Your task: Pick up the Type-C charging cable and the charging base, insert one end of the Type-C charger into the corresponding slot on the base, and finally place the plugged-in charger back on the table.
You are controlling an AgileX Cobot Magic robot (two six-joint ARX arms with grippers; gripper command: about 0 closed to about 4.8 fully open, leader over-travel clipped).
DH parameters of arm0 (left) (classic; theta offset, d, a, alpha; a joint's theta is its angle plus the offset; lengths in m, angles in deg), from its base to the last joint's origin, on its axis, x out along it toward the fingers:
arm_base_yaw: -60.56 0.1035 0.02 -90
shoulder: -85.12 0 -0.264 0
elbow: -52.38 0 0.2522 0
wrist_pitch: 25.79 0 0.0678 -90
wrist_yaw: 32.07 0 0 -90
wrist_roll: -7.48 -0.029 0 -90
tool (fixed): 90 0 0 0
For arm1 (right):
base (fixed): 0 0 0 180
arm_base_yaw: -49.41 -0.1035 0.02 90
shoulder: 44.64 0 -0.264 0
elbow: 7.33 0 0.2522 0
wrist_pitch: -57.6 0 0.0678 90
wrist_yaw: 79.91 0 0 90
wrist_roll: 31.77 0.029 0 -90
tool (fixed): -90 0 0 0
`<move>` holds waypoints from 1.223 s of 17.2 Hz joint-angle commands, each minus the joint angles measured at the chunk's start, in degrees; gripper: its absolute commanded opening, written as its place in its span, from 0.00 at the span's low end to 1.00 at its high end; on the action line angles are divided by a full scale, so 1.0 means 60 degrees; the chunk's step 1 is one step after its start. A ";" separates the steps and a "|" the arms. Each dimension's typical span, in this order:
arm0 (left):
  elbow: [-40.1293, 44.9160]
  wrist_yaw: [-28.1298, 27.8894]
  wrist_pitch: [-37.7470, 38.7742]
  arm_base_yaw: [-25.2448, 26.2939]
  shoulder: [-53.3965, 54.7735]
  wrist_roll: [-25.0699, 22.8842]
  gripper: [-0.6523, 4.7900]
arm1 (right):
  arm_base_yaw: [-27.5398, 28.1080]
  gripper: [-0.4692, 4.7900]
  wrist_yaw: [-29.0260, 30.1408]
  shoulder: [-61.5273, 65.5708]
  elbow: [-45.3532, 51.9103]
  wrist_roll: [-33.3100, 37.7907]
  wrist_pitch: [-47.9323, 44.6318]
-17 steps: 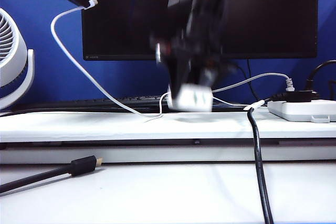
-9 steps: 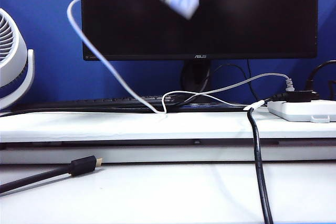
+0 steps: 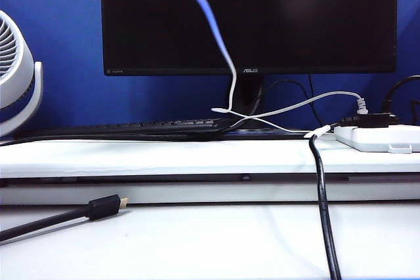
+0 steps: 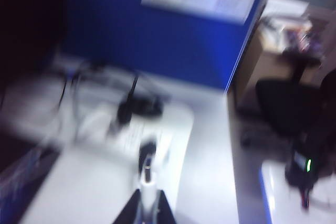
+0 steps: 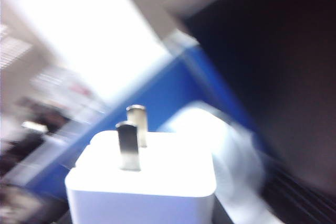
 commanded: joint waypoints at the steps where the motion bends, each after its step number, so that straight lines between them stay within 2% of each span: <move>1: -0.0051 0.0113 -0.2794 -0.0098 -0.0051 0.2167 0.15 | -0.0015 0.08 0.0237 -0.0084 -0.0051 0.1698 -0.2240; 4: -0.0051 0.0113 -0.4980 -0.0098 -0.0051 0.3701 0.15 | 0.0000 0.08 0.0222 -0.0084 -0.0051 0.3257 -0.3213; 7: -0.0051 0.0120 -0.6229 -0.0098 -0.0051 0.4477 0.15 | 0.0124 0.08 0.0160 -0.0080 -0.0044 0.4590 -0.4000; 9: -0.0051 0.0481 -0.7107 -0.0098 -0.0051 0.4983 0.15 | 0.0160 0.08 0.0135 -0.0084 -0.0044 0.5195 -0.4204; 12: -0.0051 0.0466 -0.7978 -0.0102 -0.0044 0.5552 0.15 | 0.0164 0.08 0.0149 -0.0036 -0.0044 0.5253 -0.4178; 17: -0.0051 0.0313 -1.0091 -0.0313 -0.0044 0.8371 0.13 | 0.0164 0.08 0.0375 0.0095 -0.0040 0.5140 -0.4164; 20: -0.0055 0.0033 -1.0080 -0.0692 -0.0025 0.9708 0.11 | 0.0160 0.08 0.0648 0.0113 -0.0040 0.4437 -0.4095; 21: -0.0066 0.0040 -1.0080 -0.0918 -0.0025 0.9828 0.11 | 0.0160 0.08 0.0783 0.0113 -0.0040 0.4404 -0.3974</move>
